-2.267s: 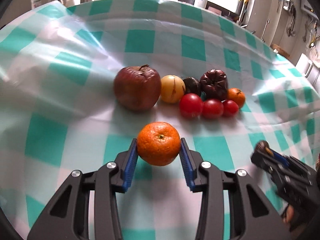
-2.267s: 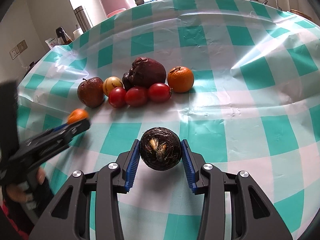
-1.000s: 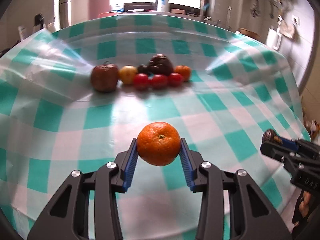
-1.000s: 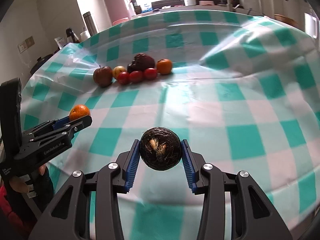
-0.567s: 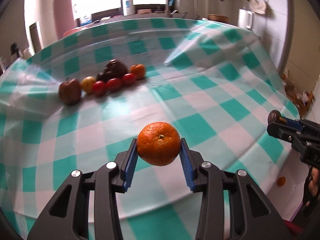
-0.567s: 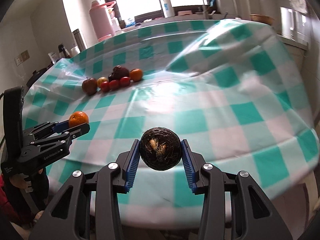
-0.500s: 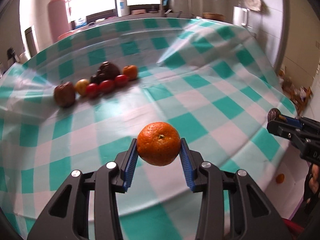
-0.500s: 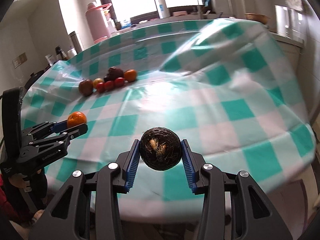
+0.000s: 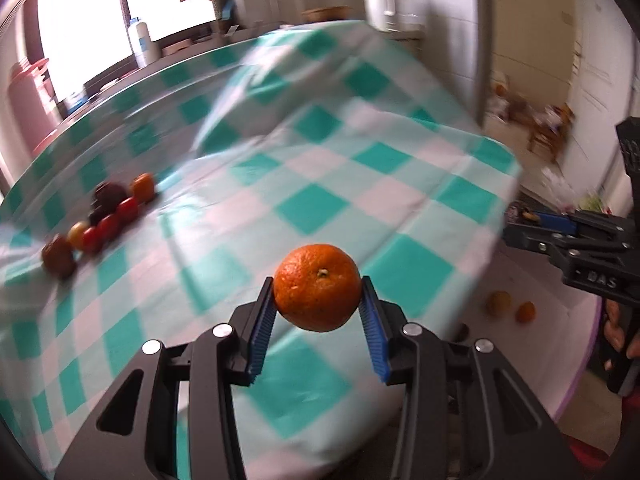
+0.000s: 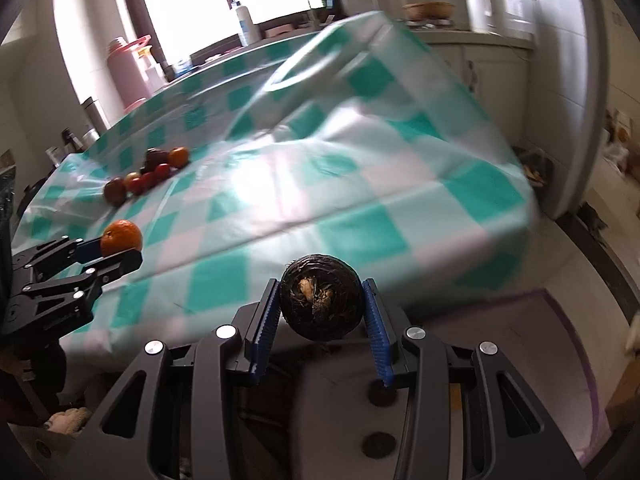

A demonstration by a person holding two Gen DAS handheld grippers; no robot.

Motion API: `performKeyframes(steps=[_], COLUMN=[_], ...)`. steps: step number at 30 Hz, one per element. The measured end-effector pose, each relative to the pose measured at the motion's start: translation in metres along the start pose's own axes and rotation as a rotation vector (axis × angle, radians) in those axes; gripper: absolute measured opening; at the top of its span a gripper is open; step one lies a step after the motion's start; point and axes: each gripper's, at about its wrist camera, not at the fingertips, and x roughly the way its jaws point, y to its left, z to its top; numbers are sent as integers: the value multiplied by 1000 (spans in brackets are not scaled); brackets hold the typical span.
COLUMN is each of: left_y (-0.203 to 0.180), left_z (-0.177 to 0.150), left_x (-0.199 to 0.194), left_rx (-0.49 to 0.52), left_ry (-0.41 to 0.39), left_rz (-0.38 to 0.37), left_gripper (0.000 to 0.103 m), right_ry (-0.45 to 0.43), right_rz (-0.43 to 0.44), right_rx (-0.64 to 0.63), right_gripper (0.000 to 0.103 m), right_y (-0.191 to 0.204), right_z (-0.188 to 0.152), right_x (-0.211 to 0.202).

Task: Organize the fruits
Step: 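Carry the orange and dark fruit off the table over the white box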

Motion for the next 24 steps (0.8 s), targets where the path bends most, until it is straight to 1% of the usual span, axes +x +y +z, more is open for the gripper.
performKeyframes(steps=[2, 6, 12, 15, 17, 21, 24], left_y=[-15, -59, -111, -137, -151, -180, -197], left_z=[4, 9, 8, 2, -4, -22, -31], left_x=[3, 11, 29, 42, 52, 78, 94], left_rx=[35, 131, 243, 308, 347, 424, 463], left_ry=[5, 21, 59, 87, 106, 174, 211], left_rz=[-25, -85, -149, -177, -181, -211, -232], left_gripper=[41, 41, 41, 41, 41, 41, 41], right_ry=[3, 13, 47, 73, 101, 154, 200], right_rz=[-30, -83, -154, -187, -212, -249, -297], right_rx=[21, 74, 123, 135, 145, 171, 179], right_gripper=[41, 41, 41, 41, 41, 41, 41], right_y=[-14, -44, -79, -93, -103, -125, -136], right_z=[-7, -25, -50, -60, -69, -85, -97], right_x=[-3, -9, -7, -2, 3, 15, 21])
